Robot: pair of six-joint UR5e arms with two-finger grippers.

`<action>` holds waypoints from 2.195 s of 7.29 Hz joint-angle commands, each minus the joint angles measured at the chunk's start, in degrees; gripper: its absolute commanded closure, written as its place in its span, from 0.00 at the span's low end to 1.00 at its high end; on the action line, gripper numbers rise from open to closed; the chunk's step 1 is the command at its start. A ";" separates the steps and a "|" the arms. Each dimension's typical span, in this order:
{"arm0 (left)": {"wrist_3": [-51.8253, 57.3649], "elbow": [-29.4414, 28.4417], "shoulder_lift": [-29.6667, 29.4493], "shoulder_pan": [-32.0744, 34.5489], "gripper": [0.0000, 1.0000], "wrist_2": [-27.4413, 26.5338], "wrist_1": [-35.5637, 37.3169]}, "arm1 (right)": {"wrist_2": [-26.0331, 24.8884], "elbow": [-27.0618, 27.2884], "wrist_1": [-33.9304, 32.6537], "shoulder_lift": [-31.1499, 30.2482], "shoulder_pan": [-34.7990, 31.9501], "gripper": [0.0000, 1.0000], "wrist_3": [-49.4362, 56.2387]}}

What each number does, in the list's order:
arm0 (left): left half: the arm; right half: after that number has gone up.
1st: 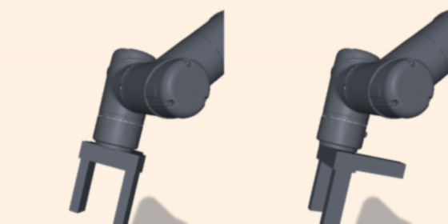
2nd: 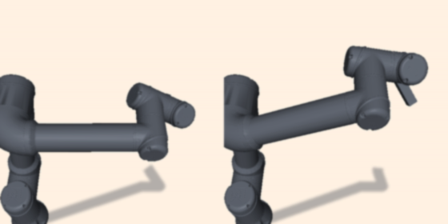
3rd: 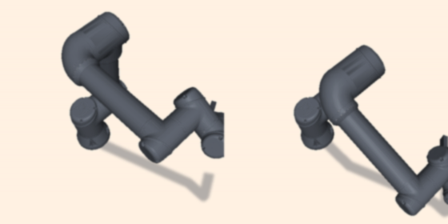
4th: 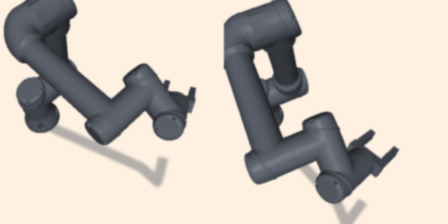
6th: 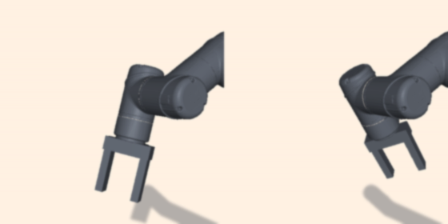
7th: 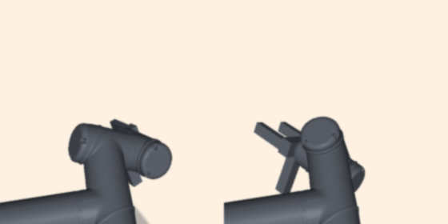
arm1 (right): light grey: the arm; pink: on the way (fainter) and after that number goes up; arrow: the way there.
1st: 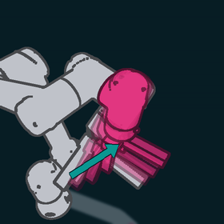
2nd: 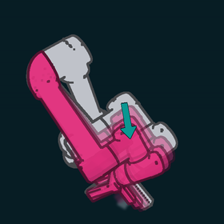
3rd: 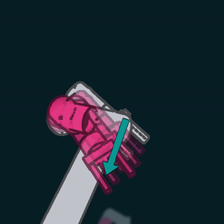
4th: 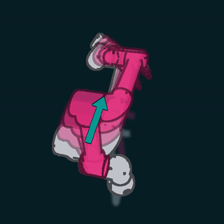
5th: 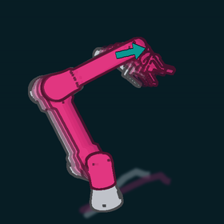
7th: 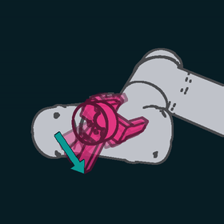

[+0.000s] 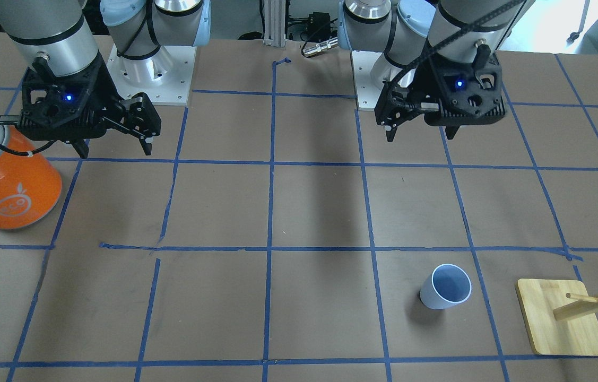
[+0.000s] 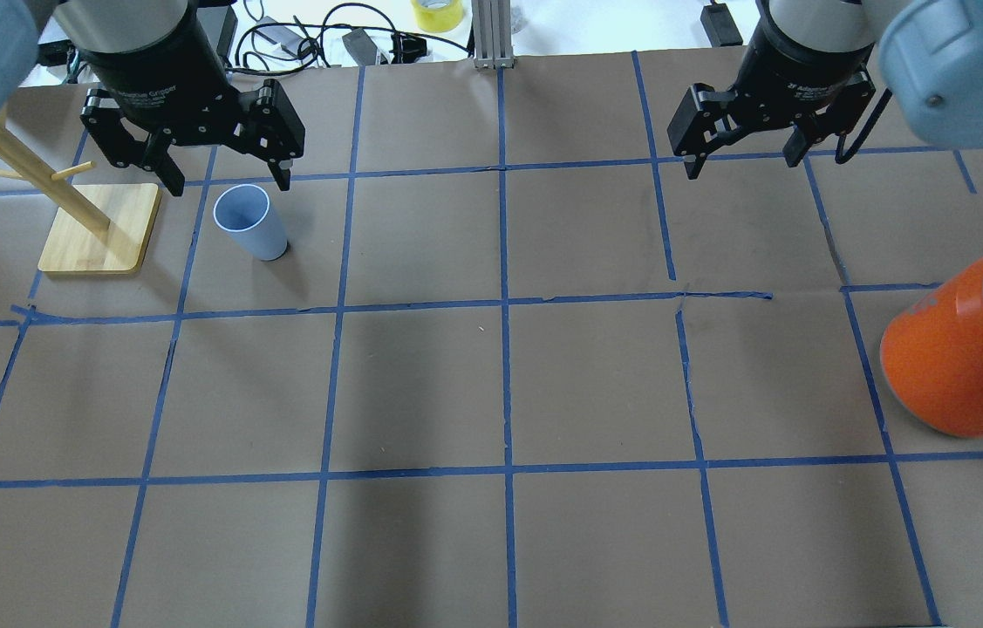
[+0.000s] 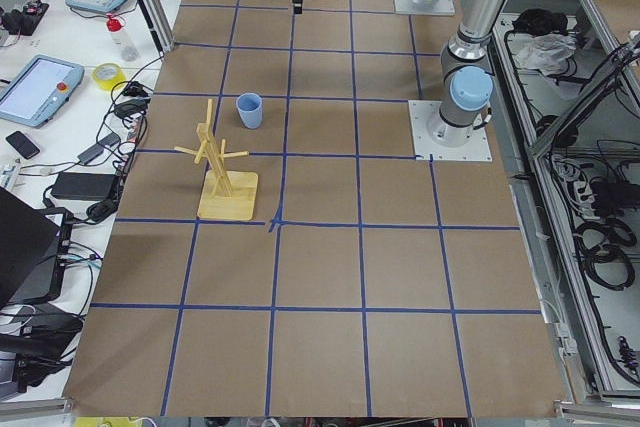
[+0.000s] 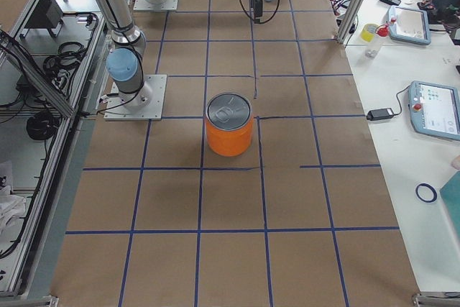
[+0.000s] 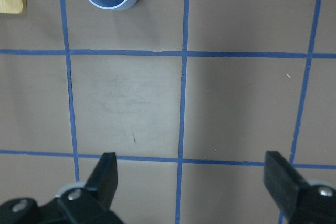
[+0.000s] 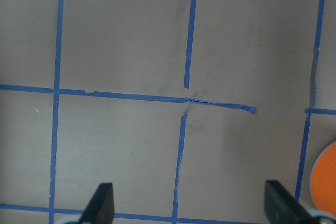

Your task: Flip cup

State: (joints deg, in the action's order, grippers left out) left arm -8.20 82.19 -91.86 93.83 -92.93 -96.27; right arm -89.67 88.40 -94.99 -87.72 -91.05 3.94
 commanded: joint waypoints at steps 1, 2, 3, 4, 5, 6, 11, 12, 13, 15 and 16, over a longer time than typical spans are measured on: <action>-2.61 3.04 1.50 0.13 0.00 0.73 6.39 | 0.99 -0.07 -0.45 0.00 -0.35 0.00 0.27; -2.79 3.58 1.59 0.22 0.00 0.73 7.49 | 1.34 -0.07 -0.54 0.09 -1.31 0.00 0.10; -2.88 3.59 1.24 0.39 0.00 0.82 7.50 | 1.61 -0.07 -0.63 0.09 -1.67 0.00 -0.07; -2.96 3.67 1.15 1.35 0.00 0.73 7.50 | 3.26 -0.07 -0.63 0.00 -1.67 0.00 -0.08; -4.18 3.76 1.15 2.49 0.00 0.73 7.50 | 3.28 -0.07 -0.54 -0.09 -1.85 0.00 -0.08; -4.54 3.76 1.07 3.11 0.00 0.73 7.41 | 3.02 -0.07 -0.54 0.00 -1.85 0.00 0.01; -4.20 7.46 2.65 2.86 0.00 2.40 7.50 | 3.10 -0.07 -0.54 -0.44 -1.85 0.00 -0.08; -4.20 6.41 2.30 2.77 0.00 2.40 7.41 | 3.01 -0.07 -0.54 -0.53 -1.85 0.00 -0.16; -4.20 5.88 2.12 2.59 0.00 2.40 7.41 | 2.93 -0.07 -0.54 -0.53 -1.85 0.00 -0.16; -4.20 4.74 2.12 2.33 0.00 3.10 7.24 | 2.93 -0.07 -0.54 -0.35 -1.85 0.00 -0.25; -4.20 4.64 2.12 2.33 0.00 3.45 7.24 | 2.84 -0.07 -0.54 -0.35 -1.85 0.00 -0.43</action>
State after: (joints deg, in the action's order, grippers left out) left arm -12.39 87.21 -89.72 96.23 -89.97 -88.99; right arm -86.78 88.33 -95.54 -88.12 -92.90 3.66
